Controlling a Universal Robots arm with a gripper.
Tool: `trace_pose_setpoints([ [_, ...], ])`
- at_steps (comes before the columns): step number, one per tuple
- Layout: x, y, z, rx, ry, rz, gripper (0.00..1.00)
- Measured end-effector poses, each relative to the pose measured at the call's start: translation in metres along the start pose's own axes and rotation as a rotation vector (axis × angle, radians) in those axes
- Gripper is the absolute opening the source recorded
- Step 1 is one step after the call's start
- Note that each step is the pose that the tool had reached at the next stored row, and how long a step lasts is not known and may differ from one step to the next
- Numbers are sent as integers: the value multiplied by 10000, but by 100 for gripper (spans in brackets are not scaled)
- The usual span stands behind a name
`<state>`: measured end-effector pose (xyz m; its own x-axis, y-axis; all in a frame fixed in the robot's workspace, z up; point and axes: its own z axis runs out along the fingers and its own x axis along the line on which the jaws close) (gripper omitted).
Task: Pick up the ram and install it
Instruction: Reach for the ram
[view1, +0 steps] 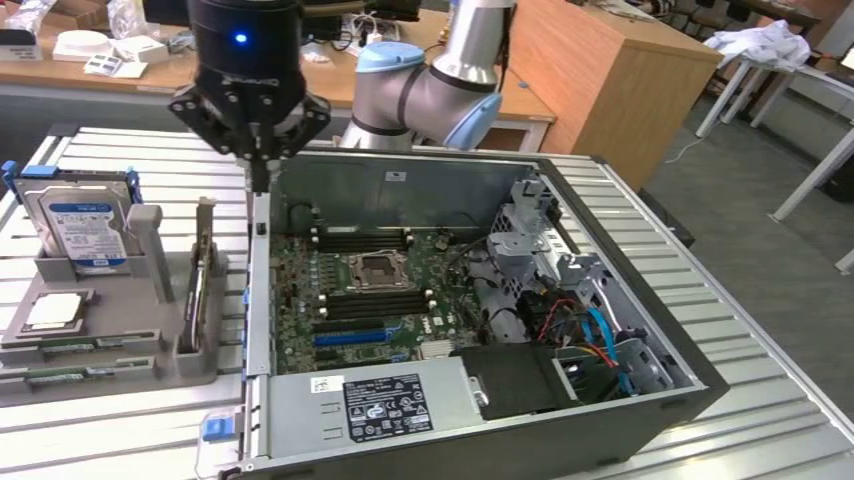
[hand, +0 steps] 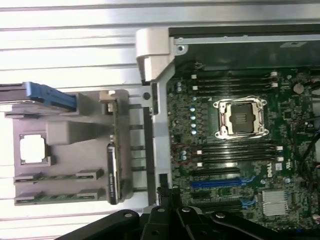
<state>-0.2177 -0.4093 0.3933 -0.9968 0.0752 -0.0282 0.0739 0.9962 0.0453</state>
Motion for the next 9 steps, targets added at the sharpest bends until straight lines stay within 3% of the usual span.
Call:
trace_pose_setpoints([
  [9, 403, -92, -15, 9, -1, 1, 11],
])
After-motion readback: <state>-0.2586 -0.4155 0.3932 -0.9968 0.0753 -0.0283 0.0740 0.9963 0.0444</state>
